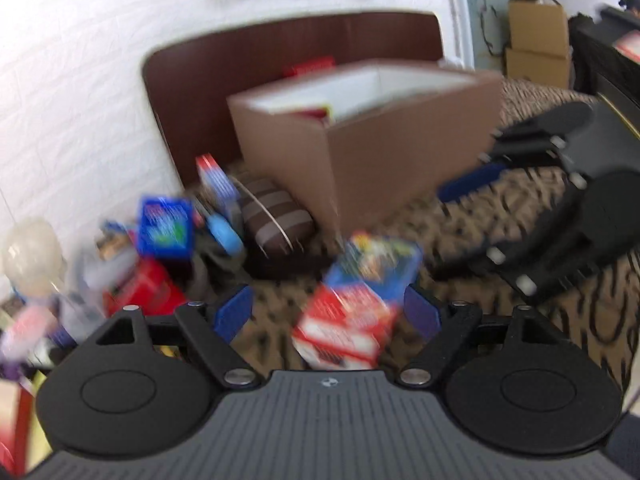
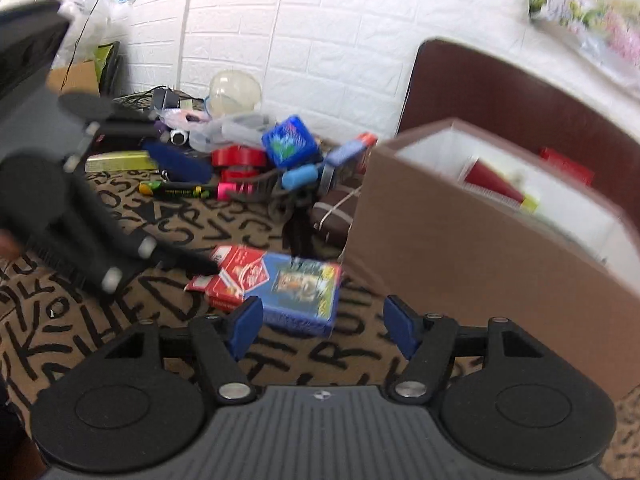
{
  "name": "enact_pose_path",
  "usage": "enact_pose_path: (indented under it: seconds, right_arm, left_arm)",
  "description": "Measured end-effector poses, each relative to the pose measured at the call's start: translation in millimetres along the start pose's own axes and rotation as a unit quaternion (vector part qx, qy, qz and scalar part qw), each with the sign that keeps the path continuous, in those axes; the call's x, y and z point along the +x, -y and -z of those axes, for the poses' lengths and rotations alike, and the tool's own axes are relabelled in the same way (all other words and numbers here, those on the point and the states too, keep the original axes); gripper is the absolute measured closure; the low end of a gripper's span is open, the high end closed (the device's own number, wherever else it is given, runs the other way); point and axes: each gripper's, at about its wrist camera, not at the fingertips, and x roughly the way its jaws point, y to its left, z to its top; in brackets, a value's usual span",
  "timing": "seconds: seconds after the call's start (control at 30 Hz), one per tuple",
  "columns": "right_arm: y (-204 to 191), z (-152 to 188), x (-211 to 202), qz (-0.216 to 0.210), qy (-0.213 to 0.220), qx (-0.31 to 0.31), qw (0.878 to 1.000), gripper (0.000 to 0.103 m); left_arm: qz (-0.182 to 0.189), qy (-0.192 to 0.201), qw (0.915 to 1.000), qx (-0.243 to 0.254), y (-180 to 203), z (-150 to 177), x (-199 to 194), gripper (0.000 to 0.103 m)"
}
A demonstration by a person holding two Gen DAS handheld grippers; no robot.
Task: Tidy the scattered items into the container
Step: 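Move the right gripper to the red-and-blue playing card box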
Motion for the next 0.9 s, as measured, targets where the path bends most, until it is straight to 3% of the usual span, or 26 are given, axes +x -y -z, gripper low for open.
enact_pose_path:
  seconds: [0.1,0.3,0.6,0.73,0.9]
  right_arm:
    - [9.3,3.7,13.4,-0.042,-0.008,0.012,0.999,0.033]
    - [10.5,2.4,29.1,-0.081,-0.028,-0.008,0.996,0.032]
    - [-24.7,-9.3,34.2,-0.122,-0.031,-0.049,0.991,0.032]
    - [-43.4,-15.2,23.3,-0.179,-0.027,-0.068,0.981,0.031]
    - [-48.2,-19.7,18.1,-0.152,-0.008,-0.109,0.982,0.009]
  left_arm:
    - [0.015,-0.024,0.9995,0.014,5.6,7.0,12.9,0.018]
    - [0.018,-0.041,0.9990,0.009,-2.1,8.9,24.4,0.018]
    - [0.034,-0.050,0.9979,0.025,-20.3,20.3,5.8,0.018]
    - [0.035,-0.050,0.9969,0.050,-22.2,34.2,-14.7,0.007]
    - [0.031,-0.045,0.9970,0.054,-31.0,39.3,-28.3,0.009]
